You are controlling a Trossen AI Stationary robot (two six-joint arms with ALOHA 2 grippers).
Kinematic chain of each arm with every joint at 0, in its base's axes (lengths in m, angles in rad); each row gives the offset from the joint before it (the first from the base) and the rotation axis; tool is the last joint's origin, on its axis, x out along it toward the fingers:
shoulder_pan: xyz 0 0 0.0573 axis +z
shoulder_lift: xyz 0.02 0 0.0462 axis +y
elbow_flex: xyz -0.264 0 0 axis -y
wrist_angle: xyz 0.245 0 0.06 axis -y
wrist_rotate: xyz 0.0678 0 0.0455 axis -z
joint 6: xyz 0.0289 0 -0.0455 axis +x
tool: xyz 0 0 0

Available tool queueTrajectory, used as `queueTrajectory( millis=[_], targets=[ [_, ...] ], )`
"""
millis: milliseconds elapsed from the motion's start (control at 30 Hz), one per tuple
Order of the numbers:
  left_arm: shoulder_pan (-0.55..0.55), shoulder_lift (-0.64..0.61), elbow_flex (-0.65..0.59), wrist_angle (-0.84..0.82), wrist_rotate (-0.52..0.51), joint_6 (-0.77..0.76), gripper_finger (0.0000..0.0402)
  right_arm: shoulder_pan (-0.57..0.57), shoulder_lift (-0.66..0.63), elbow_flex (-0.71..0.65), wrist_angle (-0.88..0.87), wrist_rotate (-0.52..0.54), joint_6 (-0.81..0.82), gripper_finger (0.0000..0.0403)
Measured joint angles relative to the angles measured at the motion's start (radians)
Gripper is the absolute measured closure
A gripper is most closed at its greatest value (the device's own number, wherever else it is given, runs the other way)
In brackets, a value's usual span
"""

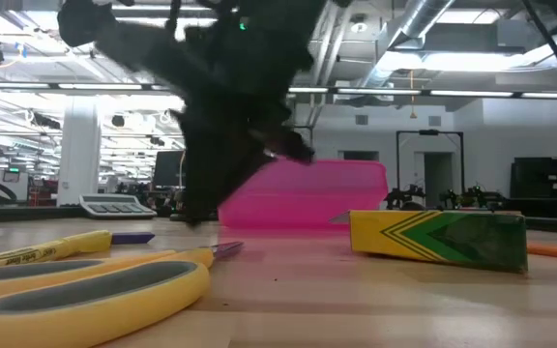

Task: Pack school essentials
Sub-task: Put the yellow scissors into the red supply box

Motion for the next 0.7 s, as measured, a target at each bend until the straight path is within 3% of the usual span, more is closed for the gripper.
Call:
queueTrajectory(
  millis=[433,700],
  targets=[
    [0.0,0.0,0.0,0.0,0.006,0.0,0.016,0.099,0.021,0.002,-0.124,0.0,0.294,0.0398],
    [0.0,0.0,0.0,-0.001,0.008,0.0,0.016,0.203,0.022,0.018,-0.128,-0.062,0.437,0.0389]
  ],
)
